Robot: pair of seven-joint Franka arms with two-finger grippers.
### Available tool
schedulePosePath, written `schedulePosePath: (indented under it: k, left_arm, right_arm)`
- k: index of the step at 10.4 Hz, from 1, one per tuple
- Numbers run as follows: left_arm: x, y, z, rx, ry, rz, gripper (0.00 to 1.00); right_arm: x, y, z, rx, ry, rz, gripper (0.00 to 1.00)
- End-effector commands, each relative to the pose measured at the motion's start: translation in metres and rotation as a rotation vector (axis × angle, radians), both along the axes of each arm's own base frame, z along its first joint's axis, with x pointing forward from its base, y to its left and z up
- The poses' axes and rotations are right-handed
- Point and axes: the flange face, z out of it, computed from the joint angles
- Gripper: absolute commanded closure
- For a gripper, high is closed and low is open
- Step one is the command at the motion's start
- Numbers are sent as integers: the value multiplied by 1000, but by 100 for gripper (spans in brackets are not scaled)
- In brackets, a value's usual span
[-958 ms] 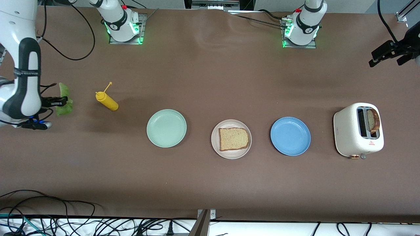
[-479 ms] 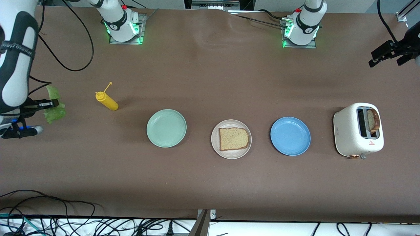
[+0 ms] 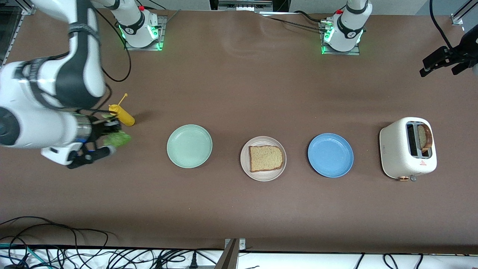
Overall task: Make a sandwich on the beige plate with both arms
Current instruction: 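Carry the lettuce with the right gripper over the bread on the plate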
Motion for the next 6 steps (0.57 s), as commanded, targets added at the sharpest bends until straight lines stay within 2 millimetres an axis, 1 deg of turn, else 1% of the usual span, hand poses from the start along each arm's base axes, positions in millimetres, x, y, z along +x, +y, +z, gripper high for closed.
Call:
schedulePosePath:
  k: [1, 2, 3, 4, 5, 6]
  left_arm:
    - [2, 2, 6, 34, 7, 1, 0]
    - [2, 2, 7, 34, 6, 1, 0]
    - [2, 2, 6, 34, 7, 1, 0]
    - [2, 2, 6, 34, 7, 1, 0]
    - [2, 2, 6, 34, 7, 1, 0]
    - [2, 2, 7, 34, 6, 1, 0]
  right_arm:
    - [-6, 102, 0, 25, -160, 119, 100]
    - [-11, 144, -11, 53, -212, 170, 100]
    - [-17, 180, -27, 72, -249, 220, 100]
    - [-24, 211, -42, 73, -283, 256, 100]
    - [-29, 235, -59, 74, -320, 288, 100]
    - [-30, 253, -76, 79, -357, 310, 100]
